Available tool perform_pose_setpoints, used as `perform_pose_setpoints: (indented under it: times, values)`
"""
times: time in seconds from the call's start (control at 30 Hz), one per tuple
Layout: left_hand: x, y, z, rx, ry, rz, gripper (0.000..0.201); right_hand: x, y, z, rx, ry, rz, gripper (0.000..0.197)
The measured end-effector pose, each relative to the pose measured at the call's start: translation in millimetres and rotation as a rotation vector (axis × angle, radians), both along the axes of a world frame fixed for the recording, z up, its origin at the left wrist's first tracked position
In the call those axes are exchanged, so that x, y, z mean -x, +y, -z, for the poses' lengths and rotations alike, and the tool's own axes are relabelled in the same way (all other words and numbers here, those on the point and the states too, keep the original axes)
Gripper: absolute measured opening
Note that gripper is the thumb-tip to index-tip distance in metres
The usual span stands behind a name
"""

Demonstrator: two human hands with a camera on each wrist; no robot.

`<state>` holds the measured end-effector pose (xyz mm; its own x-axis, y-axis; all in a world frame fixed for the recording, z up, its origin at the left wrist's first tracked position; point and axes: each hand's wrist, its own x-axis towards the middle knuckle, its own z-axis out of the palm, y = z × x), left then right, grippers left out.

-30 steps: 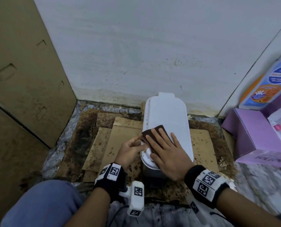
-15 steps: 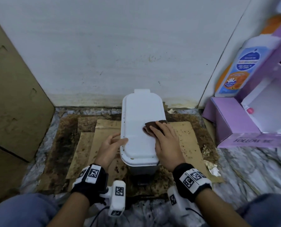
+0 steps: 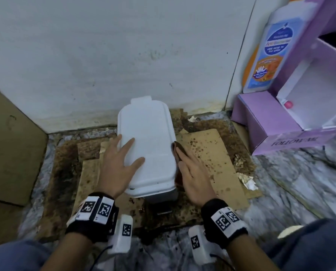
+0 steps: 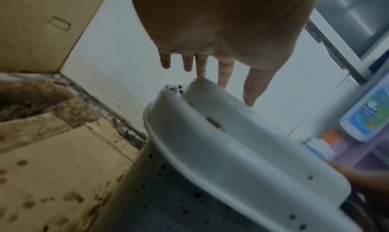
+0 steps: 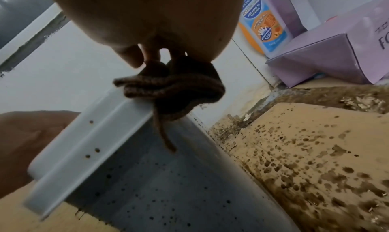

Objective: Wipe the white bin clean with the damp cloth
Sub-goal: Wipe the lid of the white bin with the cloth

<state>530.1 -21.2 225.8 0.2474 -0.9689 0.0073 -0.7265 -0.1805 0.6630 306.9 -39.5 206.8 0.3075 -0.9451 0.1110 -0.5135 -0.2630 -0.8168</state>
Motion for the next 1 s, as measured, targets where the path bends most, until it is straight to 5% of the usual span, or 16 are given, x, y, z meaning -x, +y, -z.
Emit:
perform_pose_setpoints:
  times: [0.13, 0.4, 0.73, 1.0]
  values:
    - [3, -4, -4, 0.009, -0.257, 0.129, 0.072, -3, -27, -1, -0.005, 0.04, 0.009, 0.043]
    - [4, -5, -3, -0.005, -0.175, 0.111, 0.062, -21, -107, -13, 0.022, 0.132, -0.027, 0.046]
    - [0, -2, -2, 0.001, -0.12, 0.082, 0.06, -7, -31, 5, 0.021, -0.045, 0.02, 0.045]
    - [3, -5, -4, -0.019, -0.155, 0.091, 0.06, -30, -131, -15, -0.083, 0.05, 0.001, 0.043]
